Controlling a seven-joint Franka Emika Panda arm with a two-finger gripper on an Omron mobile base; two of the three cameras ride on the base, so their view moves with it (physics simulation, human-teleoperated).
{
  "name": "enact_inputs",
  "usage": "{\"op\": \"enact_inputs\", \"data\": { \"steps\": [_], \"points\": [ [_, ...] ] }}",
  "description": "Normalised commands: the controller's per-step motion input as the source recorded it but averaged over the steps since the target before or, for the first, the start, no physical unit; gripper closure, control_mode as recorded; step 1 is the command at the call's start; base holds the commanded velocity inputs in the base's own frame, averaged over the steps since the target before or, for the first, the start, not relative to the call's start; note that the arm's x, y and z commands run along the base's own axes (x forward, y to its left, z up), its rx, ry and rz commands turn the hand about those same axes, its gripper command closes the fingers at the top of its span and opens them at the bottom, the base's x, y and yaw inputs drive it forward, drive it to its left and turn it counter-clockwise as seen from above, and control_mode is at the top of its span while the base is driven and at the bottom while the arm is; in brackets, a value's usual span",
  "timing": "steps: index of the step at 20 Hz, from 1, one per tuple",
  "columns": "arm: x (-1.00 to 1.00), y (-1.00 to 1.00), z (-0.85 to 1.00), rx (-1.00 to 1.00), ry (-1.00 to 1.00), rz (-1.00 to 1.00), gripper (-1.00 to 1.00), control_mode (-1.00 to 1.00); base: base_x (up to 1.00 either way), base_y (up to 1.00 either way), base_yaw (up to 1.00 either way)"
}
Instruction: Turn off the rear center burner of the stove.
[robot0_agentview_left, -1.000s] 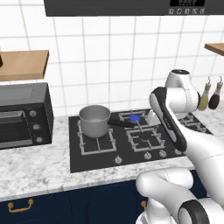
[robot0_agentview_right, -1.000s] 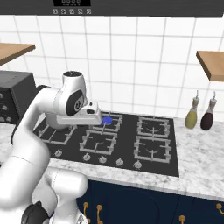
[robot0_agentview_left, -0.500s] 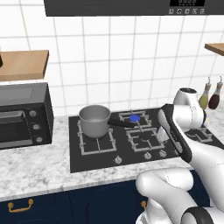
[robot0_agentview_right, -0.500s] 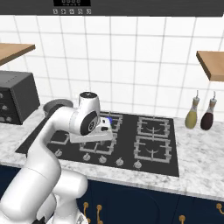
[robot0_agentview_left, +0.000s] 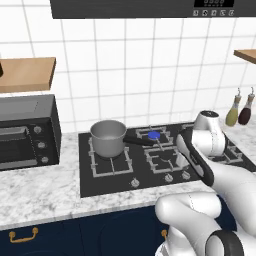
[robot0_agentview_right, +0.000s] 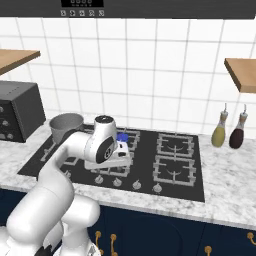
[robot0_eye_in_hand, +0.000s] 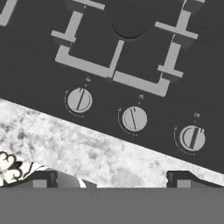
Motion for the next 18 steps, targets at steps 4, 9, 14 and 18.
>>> {"op": "enact_inputs", "data": {
  "steps": [4,9,14,18],
  "points": [
    [0.00,-0.07,-0.35,0.00,0.00,0.00,-1.00,-1.00,0.00,0.00,0.00],
    [0.00,-0.18,-0.31,0.00,0.00,0.00,-1.00,-1.00,0.00,0.00,0.00],
    [0.09,-0.12,-0.25,0.00,0.02,0.00,-1.00,-1.00,0.00,0.00,0.00],
    [0.22,0.00,-0.13,0.00,0.01,0.00,-1.00,-1.00,0.00,0.00,0.00]
  ]
}}
